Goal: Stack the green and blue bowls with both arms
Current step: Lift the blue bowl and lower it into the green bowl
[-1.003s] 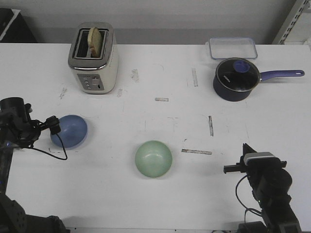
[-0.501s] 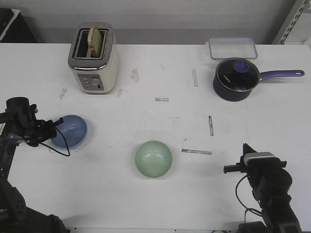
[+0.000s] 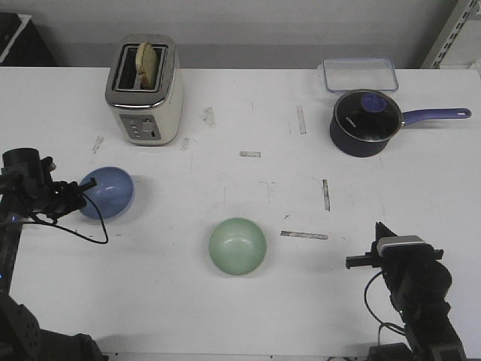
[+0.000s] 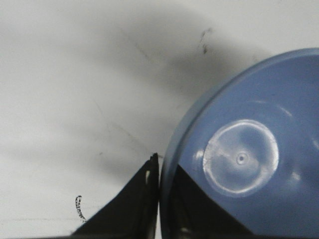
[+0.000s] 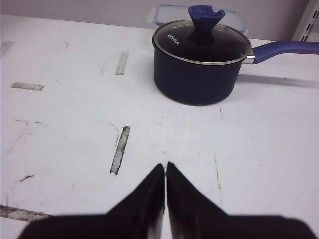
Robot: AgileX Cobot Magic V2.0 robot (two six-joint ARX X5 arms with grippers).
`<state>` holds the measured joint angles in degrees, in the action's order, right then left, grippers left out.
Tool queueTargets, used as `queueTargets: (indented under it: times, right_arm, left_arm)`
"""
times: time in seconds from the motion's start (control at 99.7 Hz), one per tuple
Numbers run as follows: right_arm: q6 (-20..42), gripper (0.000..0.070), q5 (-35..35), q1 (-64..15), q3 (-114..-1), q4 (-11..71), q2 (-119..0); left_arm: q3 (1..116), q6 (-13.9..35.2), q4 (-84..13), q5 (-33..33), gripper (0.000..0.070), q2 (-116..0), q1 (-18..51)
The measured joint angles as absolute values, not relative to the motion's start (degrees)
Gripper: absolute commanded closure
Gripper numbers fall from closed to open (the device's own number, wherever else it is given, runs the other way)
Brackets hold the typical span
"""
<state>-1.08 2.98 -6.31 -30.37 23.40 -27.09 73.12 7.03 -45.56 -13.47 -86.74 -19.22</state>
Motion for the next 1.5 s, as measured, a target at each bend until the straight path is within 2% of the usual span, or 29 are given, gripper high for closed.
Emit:
queueTargets:
  times: [0.15,0.281,0.582,0.732,0.883,1.043,1.504]
  right_arm:
    - [-1.08,0.07,2.98,-6.31,-30.37,23.4,-27.09]
    - [-1.08,0.07,2.98,-6.31,-30.37,23.4,-27.09]
    - [-1.08,0.07,2.98,-6.31,-30.37,23.4,-27.09]
    - [-1.08,0.07,2.98,-6.31,-30.37,23.4,-27.09]
    - [-1.08,0.07,2.98,-6.31,-30.37,23.4,-27.09]
    - [-1.08,0.07,2.98,-6.31,-30.37,23.4,-27.09]
    - [-1.08,0.07,2.98,-6.31,-30.37,23.4,-27.09]
  left_arm:
    - [76.25,8.88,-43.79,-14.74,0.07,-79.85,-17.67]
    - [76.51,11.27,-43.11,-17.47,0.0699,-74.56,-12.27]
    - [76.51,12.84,-42.89,-17.58,0.0699,-70.32,10.98]
    - [76.51,12.86,-44.6,-17.87,0.0699,-71.57,22.83]
    - [76.51,12.82,-45.91,-15.88,0.0699,-75.68,31.0]
    - [76.51,12.82,-45.89,-13.56,0.0699,-80.88,34.46]
    - [76.51,12.8,-45.04,-13.39,0.0688,-89.49,35.92]
